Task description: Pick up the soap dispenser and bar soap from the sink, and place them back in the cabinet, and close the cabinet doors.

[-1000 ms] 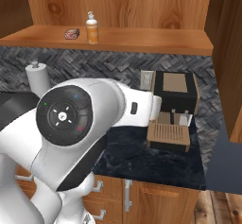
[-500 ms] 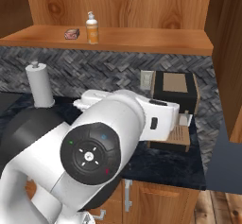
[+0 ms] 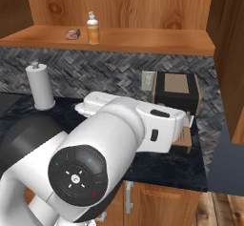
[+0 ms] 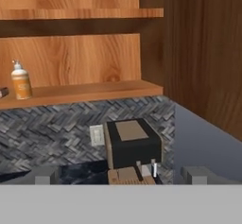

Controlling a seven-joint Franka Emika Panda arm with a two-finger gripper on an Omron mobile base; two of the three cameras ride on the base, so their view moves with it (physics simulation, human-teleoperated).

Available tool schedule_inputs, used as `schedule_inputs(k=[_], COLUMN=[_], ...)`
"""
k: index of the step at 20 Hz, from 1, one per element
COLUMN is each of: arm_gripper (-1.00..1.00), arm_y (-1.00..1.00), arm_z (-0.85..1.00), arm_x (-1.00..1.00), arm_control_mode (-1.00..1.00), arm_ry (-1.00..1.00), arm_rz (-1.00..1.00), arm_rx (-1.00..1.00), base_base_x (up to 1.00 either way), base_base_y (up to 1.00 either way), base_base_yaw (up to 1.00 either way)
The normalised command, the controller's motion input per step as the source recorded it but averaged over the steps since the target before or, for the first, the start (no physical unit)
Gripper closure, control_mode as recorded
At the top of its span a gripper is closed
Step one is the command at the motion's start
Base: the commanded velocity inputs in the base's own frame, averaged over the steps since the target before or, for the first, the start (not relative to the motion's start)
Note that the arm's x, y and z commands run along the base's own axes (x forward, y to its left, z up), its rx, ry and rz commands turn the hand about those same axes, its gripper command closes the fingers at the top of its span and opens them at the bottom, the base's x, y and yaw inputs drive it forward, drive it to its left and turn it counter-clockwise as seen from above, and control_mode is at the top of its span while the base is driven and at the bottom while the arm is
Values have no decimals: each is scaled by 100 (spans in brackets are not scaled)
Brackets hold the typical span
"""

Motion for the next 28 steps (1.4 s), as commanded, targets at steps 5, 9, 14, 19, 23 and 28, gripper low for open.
schedule_inputs(k=[5,9,14,19,23,28], arm_gripper=[-100,-100,-100,-100,-100,-100], arm_y=[-18,-23,-19,-10,-6,-11], arm_z=[5,0,0,0,0,0], arm_x=[-5,-3,-4,-8,-11,-14], arm_control_mode=[-100,-100,-100,-100,-100,-100], arm_ry=[0,0,0,0,0,0], arm_rz=[-9,-7,-8,-9,-11,-11], arm_rx=[0,0,0,0,0,0], base_base_x=[0,0,0,0,0,0], base_base_y=[0,0,0,0,0,0], base_base_yaw=[0,0,0,0,0,0])
